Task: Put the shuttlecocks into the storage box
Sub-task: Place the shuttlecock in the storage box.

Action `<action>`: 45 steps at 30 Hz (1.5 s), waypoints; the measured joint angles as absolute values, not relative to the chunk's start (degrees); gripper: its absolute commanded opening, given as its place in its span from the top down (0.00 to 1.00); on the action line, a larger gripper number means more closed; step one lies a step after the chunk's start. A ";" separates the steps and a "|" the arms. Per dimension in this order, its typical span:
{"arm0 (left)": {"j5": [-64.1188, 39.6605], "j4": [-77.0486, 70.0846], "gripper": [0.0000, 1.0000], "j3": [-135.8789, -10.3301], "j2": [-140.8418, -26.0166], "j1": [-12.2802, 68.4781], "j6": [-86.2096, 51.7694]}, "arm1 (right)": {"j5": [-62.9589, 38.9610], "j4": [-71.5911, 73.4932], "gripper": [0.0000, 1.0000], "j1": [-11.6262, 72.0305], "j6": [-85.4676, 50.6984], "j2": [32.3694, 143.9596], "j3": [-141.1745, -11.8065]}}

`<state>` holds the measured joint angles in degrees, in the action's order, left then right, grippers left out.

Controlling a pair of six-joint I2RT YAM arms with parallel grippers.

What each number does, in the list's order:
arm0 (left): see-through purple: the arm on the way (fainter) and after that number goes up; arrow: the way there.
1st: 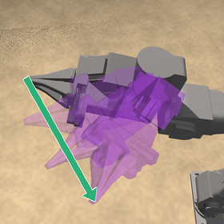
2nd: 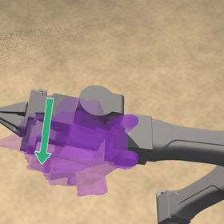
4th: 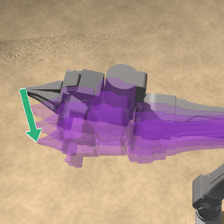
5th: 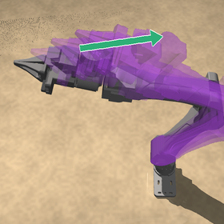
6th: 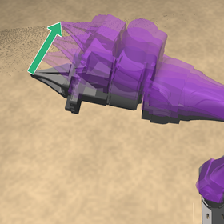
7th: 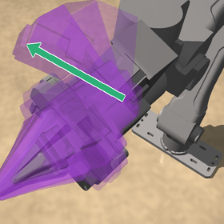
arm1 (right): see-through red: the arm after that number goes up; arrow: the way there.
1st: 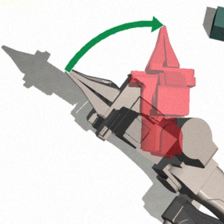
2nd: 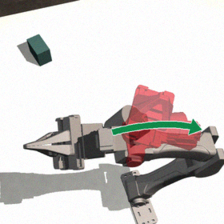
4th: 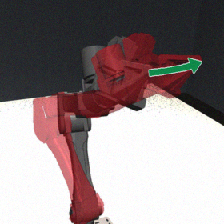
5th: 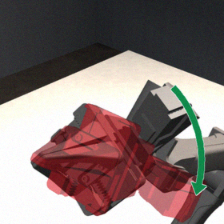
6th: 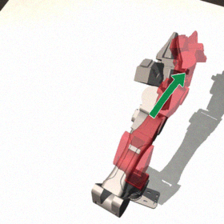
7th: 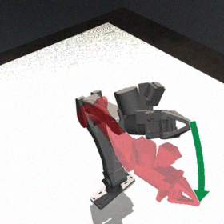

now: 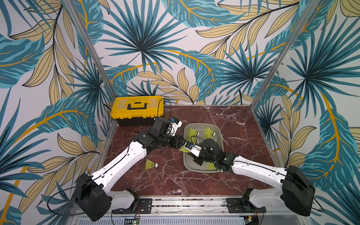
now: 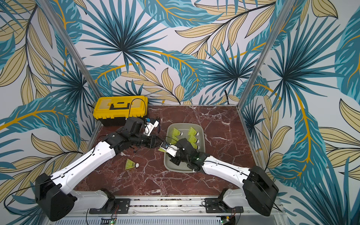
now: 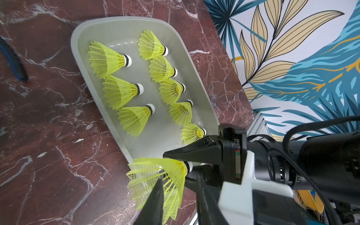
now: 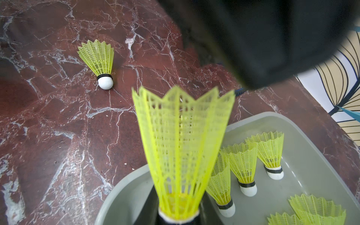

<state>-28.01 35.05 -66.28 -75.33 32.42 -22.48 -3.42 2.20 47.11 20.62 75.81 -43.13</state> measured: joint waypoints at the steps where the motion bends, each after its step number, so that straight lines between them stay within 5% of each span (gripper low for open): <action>1: -28.32 35.68 0.69 -66.30 -75.53 32.34 -22.11 | -3.53 1.93 0.79 47.11 20.62 75.79 -43.29; 8: -30.74 37.98 0.72 -66.30 -77.19 32.18 -20.53 | -4.34 1.15 0.79 47.11 20.62 75.81 -43.90; 15: -32.29 38.61 1.00 -66.41 -78.02 32.18 -19.88 | -4.36 0.73 0.79 47.11 20.60 75.81 -44.27; 19: -32.64 38.59 1.00 -66.54 -78.04 32.18 -19.99 | -4.32 0.73 0.74 47.11 20.60 75.81 -44.31; 24: -33.17 37.23 1.00 -66.54 -78.04 32.18 -22.63 | -3.11 0.80 0.47 47.11 19.79 75.79 -44.31; 28: -33.43 31.59 1.00 -66.26 -78.04 32.14 -27.86 | -0.16 1.98 0.37 47.11 18.90 74.22 -42.83; 45: -27.88 8.75 1.00 -58.96 -80.55 35.07 -47.03 | 17.26 4.14 0.29 46.92 13.10 49.47 -29.32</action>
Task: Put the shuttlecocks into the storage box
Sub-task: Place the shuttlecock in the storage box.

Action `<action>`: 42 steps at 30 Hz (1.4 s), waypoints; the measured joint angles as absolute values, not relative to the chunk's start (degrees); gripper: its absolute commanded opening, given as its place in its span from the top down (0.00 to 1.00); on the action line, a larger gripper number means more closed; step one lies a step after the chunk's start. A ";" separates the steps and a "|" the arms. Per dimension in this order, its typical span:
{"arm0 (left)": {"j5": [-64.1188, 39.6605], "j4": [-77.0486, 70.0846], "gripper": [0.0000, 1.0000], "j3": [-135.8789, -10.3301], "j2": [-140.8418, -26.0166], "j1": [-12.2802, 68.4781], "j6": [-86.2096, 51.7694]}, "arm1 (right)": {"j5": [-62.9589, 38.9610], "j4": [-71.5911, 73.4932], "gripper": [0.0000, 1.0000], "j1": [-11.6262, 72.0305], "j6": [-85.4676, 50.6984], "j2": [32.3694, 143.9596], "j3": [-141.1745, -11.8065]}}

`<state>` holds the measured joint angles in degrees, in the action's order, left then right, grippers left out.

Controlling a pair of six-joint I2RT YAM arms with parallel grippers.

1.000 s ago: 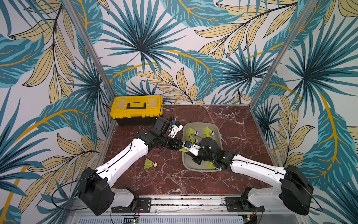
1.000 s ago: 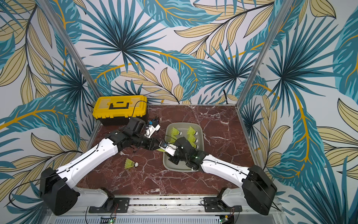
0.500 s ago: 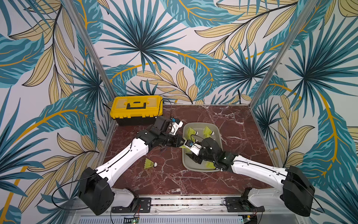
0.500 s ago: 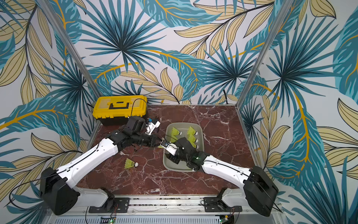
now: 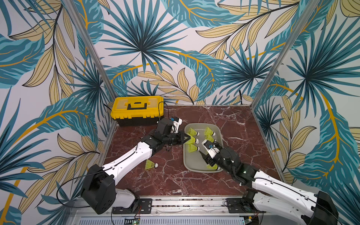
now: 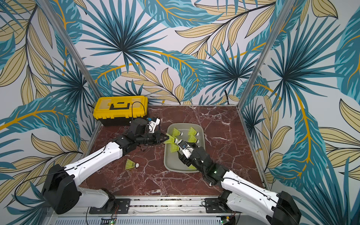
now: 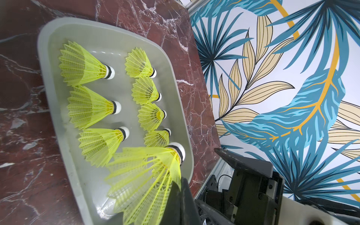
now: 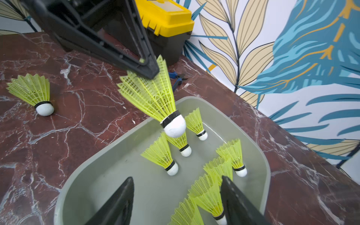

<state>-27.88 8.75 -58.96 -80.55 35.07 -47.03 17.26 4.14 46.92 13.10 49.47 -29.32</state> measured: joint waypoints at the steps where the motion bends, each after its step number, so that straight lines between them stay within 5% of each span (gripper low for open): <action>1: -27.57 8.19 1.00 -58.96 -81.12 35.68 -47.51 | 18.17 4.08 0.29 46.92 12.82 48.31 -28.88; 20: -21.61 2.24 1.00 -54.06 -87.66 45.15 -54.54 | 26.13 0.95 0.29 46.92 10.92 42.44 -26.85; 42: -17.23 0.19 1.00 -51.44 -91.46 45.39 -56.23 | 26.39 0.99 0.28 46.92 10.68 43.48 -26.65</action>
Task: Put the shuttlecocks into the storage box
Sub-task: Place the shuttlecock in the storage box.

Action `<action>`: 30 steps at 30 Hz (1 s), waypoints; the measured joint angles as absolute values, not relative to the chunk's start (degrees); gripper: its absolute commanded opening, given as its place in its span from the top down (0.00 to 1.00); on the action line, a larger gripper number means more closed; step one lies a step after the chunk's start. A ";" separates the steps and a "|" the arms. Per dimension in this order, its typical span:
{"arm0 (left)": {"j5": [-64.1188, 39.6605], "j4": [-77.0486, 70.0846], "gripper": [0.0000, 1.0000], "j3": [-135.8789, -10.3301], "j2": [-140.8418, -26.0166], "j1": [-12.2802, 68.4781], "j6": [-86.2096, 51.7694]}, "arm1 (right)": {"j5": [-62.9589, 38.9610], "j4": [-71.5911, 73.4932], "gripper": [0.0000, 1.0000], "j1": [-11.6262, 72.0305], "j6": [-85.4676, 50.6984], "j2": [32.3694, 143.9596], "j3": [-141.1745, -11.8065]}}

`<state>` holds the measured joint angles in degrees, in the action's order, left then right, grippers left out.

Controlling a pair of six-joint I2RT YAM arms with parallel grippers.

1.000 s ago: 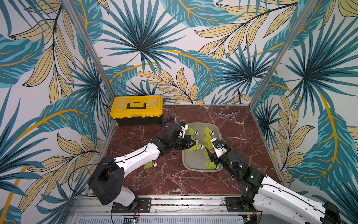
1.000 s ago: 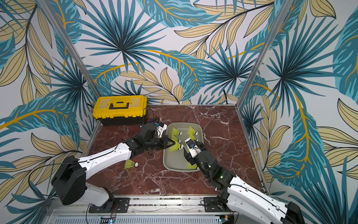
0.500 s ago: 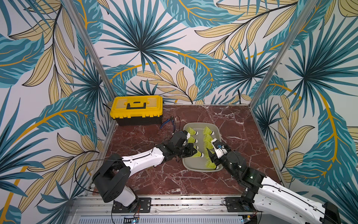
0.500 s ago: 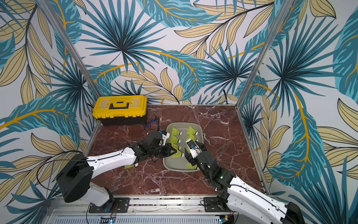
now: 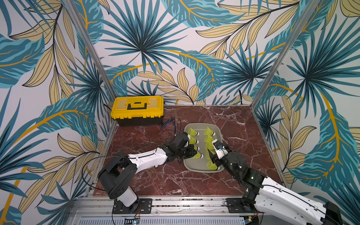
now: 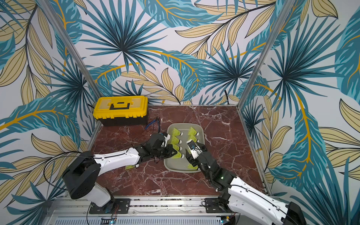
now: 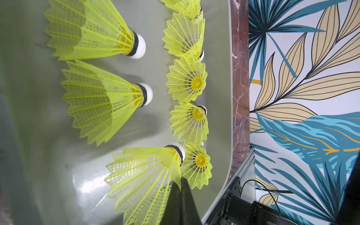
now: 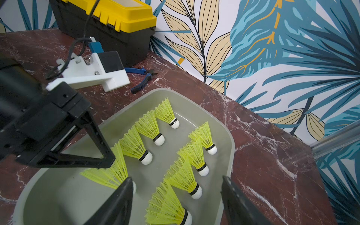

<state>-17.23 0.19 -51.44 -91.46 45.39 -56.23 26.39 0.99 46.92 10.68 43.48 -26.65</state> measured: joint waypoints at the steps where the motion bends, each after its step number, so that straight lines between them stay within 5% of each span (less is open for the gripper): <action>1: -17.04 0.16 1.00 -51.27 -91.48 45.39 -56.38 | 26.41 0.97 0.28 46.92 10.68 43.55 -26.55; 30: -12.62 -1.15 1.00 -49.10 -93.36 45.39 -58.15 | 26.61 0.91 0.28 46.92 10.02 43.83 -26.00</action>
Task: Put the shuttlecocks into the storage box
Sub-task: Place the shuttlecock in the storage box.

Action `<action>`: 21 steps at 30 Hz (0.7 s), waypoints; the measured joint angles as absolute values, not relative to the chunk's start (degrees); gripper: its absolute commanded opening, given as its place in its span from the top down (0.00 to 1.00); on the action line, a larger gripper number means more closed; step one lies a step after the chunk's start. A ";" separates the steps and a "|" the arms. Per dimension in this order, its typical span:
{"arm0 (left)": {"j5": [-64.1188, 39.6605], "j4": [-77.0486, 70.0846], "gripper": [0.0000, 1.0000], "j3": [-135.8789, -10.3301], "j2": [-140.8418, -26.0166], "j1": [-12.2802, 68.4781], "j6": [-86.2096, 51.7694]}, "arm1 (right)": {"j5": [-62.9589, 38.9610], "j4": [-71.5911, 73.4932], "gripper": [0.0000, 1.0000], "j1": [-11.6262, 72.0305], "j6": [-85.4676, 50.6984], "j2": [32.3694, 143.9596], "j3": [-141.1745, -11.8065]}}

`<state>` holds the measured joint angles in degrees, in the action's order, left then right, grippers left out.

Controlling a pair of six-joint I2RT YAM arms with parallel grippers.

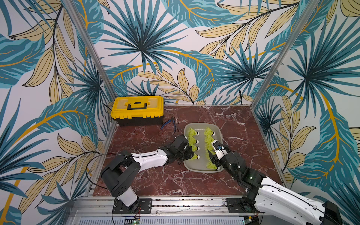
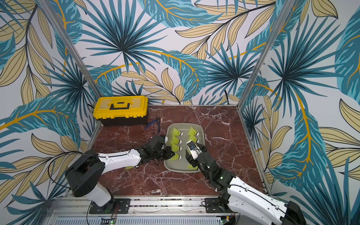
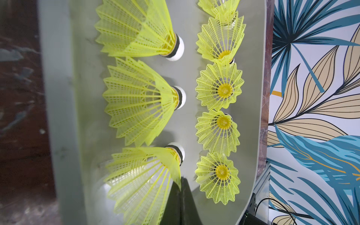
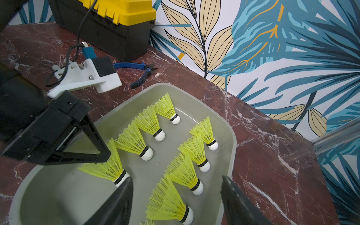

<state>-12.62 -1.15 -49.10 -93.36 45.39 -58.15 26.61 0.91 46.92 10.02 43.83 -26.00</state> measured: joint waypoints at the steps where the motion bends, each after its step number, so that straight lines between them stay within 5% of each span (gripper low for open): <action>1: -12.56 -1.17 1.00 -49.10 -93.36 45.39 -58.17 | 26.61 0.89 0.28 46.92 10.02 43.83 -26.00; 21: -11.27 -1.34 1.00 -49.10 -94.21 45.39 -58.41 | 26.63 0.45 0.28 46.92 9.82 43.83 -25.91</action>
<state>-11.27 -1.34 -49.10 -94.21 45.39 -58.41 26.63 0.45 46.92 9.82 43.83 -25.91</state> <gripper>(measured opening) 0.042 0.715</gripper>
